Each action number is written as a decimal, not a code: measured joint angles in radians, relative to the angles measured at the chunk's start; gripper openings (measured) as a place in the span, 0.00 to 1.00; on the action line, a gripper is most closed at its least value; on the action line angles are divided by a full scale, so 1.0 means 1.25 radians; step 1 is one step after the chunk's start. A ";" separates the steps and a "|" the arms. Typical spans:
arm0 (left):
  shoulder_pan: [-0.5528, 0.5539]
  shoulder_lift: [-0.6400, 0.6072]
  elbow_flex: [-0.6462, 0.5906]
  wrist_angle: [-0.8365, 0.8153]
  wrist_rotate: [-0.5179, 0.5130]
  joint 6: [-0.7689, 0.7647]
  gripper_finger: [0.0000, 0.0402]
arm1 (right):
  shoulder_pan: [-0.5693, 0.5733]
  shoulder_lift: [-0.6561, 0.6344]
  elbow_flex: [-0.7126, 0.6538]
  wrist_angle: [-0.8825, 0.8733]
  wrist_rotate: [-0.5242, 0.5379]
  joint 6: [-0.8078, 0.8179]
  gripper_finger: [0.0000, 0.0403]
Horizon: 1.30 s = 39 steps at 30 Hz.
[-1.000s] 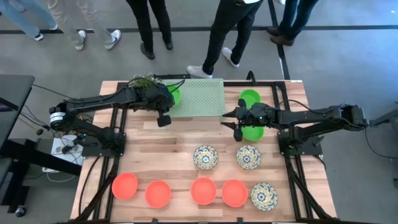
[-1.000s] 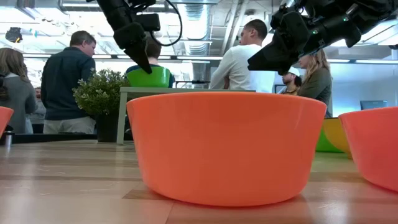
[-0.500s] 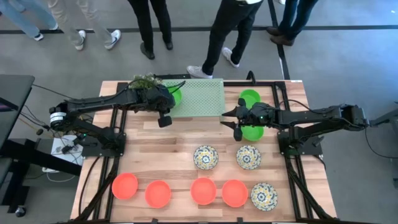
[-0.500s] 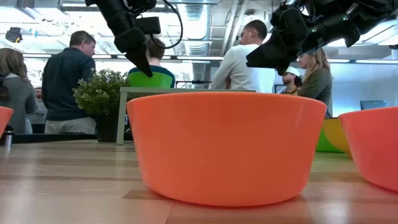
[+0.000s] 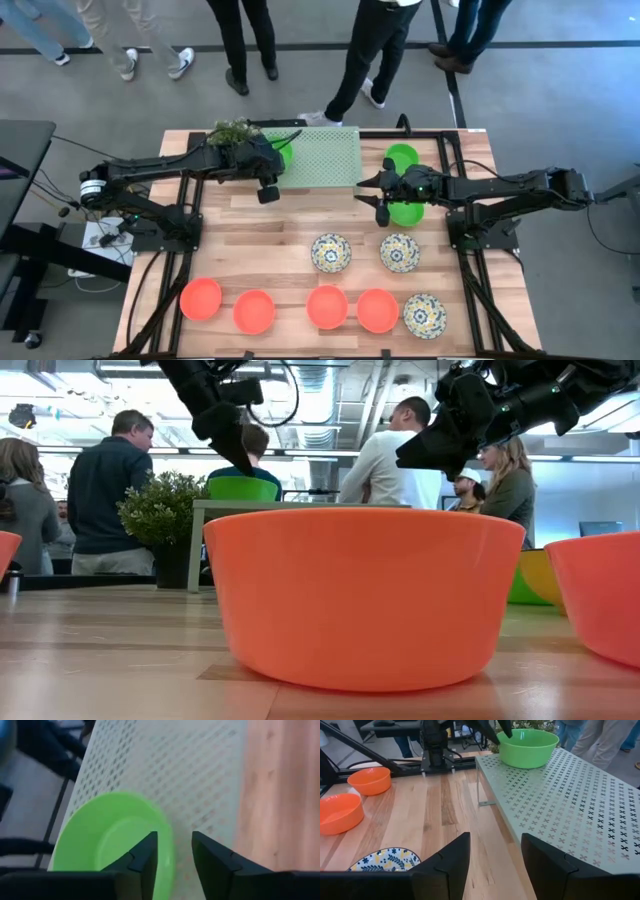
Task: Pick & Place Mini bowls
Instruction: Put the orange bowl on the shelf
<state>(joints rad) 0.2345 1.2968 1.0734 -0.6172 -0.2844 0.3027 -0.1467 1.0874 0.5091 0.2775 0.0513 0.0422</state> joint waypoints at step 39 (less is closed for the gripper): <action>-0.392 -0.034 -0.259 0.503 0.087 -0.013 0.30 | 0.312 0.001 0.000 -0.055 -0.049 0.094 0.43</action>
<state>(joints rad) -0.2553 1.2546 0.7494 0.0112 -0.1754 0.2863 0.2436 1.0887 0.5087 0.2085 -0.0103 0.1595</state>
